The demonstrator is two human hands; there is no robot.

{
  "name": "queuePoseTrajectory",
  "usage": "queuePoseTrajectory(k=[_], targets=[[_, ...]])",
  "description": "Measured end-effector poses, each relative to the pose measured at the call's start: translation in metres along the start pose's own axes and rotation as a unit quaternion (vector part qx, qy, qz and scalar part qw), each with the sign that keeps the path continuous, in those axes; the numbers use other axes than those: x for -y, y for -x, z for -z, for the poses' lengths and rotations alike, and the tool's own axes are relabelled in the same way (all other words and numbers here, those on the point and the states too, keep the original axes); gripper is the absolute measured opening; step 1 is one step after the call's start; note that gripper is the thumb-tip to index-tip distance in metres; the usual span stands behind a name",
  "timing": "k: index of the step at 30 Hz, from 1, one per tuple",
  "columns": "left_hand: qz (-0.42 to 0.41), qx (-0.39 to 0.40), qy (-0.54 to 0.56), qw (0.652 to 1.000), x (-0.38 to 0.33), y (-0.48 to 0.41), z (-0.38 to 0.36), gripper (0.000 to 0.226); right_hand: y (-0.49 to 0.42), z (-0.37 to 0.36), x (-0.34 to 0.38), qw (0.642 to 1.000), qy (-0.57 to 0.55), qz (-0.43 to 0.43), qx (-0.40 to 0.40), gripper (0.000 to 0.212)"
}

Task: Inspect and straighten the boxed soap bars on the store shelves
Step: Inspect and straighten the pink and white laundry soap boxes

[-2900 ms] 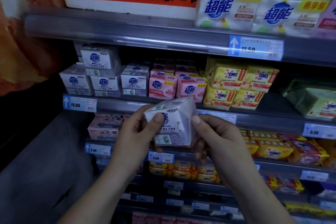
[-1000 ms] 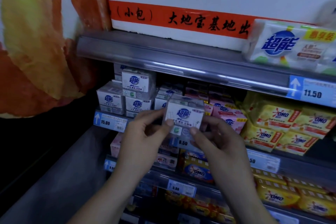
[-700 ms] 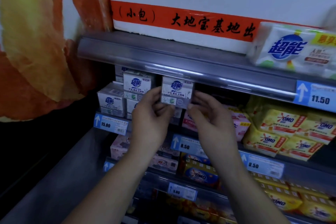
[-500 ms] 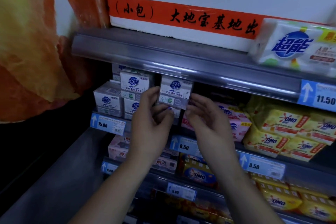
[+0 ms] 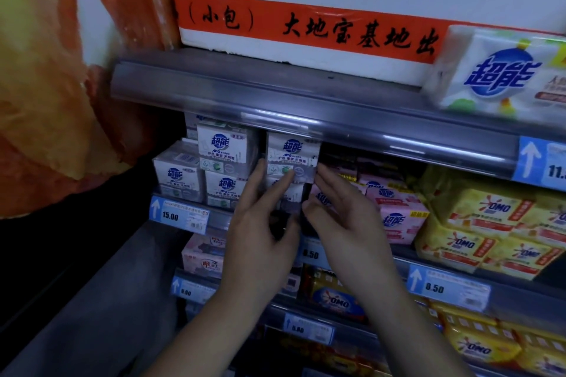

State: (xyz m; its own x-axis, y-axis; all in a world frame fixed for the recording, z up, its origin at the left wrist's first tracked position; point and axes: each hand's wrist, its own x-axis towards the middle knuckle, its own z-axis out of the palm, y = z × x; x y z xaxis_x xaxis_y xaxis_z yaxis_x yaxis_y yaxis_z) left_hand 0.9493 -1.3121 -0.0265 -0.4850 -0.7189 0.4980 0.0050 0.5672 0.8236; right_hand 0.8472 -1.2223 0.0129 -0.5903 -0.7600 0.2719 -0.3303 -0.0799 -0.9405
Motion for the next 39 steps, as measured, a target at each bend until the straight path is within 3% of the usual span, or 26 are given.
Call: queuePoseTrajectory(k=[3,6,9,12,15,18,29,33,39], targets=[[-0.020,0.008,-0.030,0.999,0.000,0.001,0.000,0.067,0.004,0.000,0.001,1.000,-0.003,0.012,-0.010,0.057],[-0.038,-0.015,-0.035,0.999,0.000,0.004,0.007,0.060,0.011,-0.004,0.002,0.992,0.036,0.082,-0.089,0.041],[-0.076,-0.149,-0.029,0.985,0.001,0.005,0.026,0.036,0.015,-0.014,0.006,0.984,0.069,0.116,-0.114,0.030],[-0.052,-0.251,-0.058,0.965,0.008,-0.007,0.052,0.032,0.009,-0.033,0.012,0.994,0.065,0.084,-0.020,0.042],[-0.016,-0.205,-0.090,0.974,0.013,-0.027,0.069,0.062,-0.002,-0.054,0.018,0.994,0.080,0.058,0.046,0.059],[0.005,-0.116,-0.080,0.990,0.009,-0.039,0.076,0.074,-0.010,-0.069,0.024,0.994,0.078,0.039,0.060,0.067],[0.006,-0.099,0.017,0.995,-0.002,-0.025,0.090,0.046,0.003,-0.072,0.036,0.998,-0.006,0.059,0.020,0.066],[0.047,-0.120,0.157,0.979,-0.004,0.006,0.088,0.024,0.029,-0.062,0.035,0.997,-0.018,0.058,0.038,0.064],[0.133,-0.106,0.246,0.954,-0.019,0.050,0.075,0.033,0.079,-0.030,0.016,0.994,-0.033,0.083,0.058,0.043]])
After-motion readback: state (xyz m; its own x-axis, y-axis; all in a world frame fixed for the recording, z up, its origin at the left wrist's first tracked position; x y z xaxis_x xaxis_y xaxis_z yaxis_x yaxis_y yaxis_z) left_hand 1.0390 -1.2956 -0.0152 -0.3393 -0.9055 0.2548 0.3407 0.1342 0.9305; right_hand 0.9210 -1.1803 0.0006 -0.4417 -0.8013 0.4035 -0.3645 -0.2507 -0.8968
